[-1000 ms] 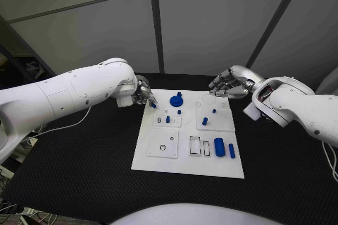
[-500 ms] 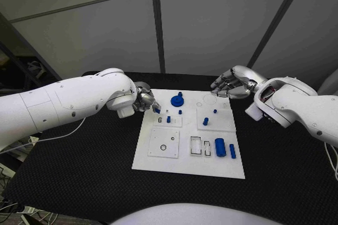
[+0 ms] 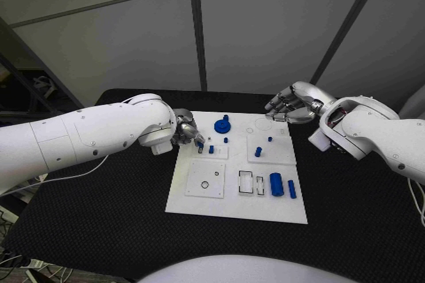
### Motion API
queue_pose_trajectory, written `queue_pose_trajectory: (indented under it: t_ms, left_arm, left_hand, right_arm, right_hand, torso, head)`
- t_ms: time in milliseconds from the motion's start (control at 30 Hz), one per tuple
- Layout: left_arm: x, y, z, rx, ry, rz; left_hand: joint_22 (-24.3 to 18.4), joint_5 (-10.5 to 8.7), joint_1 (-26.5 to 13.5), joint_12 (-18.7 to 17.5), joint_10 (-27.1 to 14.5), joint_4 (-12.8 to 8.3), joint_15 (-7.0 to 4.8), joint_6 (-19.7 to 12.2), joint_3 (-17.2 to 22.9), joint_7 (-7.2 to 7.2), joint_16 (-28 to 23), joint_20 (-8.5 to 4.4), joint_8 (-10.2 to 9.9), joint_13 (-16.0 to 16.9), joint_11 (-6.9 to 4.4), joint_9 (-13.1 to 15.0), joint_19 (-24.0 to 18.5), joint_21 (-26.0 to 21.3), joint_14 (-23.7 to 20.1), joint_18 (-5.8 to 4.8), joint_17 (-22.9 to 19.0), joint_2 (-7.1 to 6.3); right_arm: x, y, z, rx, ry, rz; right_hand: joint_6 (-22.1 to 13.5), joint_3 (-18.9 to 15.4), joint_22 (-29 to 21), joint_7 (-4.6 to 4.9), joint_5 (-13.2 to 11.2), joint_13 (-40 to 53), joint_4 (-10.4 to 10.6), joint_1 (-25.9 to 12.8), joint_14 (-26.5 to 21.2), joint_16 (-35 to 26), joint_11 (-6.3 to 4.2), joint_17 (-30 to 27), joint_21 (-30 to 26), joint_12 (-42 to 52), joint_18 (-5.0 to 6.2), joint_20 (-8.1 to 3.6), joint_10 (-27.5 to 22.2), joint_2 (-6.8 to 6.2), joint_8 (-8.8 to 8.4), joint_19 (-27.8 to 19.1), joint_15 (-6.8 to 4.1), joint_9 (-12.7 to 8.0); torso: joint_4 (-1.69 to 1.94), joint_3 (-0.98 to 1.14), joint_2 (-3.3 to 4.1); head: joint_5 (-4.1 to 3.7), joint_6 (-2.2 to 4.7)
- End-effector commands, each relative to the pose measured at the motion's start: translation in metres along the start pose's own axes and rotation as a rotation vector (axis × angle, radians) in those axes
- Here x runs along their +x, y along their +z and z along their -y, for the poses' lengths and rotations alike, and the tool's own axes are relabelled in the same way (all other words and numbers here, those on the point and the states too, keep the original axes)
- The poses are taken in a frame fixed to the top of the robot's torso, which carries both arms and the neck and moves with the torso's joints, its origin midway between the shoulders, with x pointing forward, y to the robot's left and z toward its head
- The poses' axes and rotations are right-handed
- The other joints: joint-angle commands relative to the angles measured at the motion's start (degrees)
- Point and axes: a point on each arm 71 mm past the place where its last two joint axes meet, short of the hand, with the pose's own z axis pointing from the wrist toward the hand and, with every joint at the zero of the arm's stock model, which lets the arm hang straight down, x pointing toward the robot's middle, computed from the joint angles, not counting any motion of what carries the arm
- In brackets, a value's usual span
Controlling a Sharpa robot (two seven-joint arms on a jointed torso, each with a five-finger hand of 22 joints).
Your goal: Assemble the parts on the task board
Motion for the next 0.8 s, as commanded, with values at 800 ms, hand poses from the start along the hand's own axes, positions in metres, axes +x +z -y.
queue_pose_trajectory:
  t_ms: [800]
  left_arm:
    - [0.0055, 0.0086, -0.0006, -0.052, 0.123, 0.027]
  left_hand:
    - [2.6, 1.02, -0.7, -0.1, 0.7, -7.4, -0.52, 0.2, 8.5, -0.58, 0.3, -0.55, 0.7, -0.1, -0.08, 0.4, 1.2, 0.5, 0.1, -8.24, 0.1, -0.64]
  right_arm:
    - [-0.0005, 0.0004, -0.0015, -0.009, 0.002, -0.003]
  right_hand:
    - [0.4, 0.2, -0.1, -0.04, 0.4, -0.1, -0.2, 0.2, 0.6, 0.1, -0.39, -0.1, -0.4, 0.2, 0.64, -0.08, 0.1, 0.21, 0.18, 0.6, 0.03, -0.1]
  torso:
    - [0.02, -0.01, 0.02]
  head:
    - [0.05, -0.37]
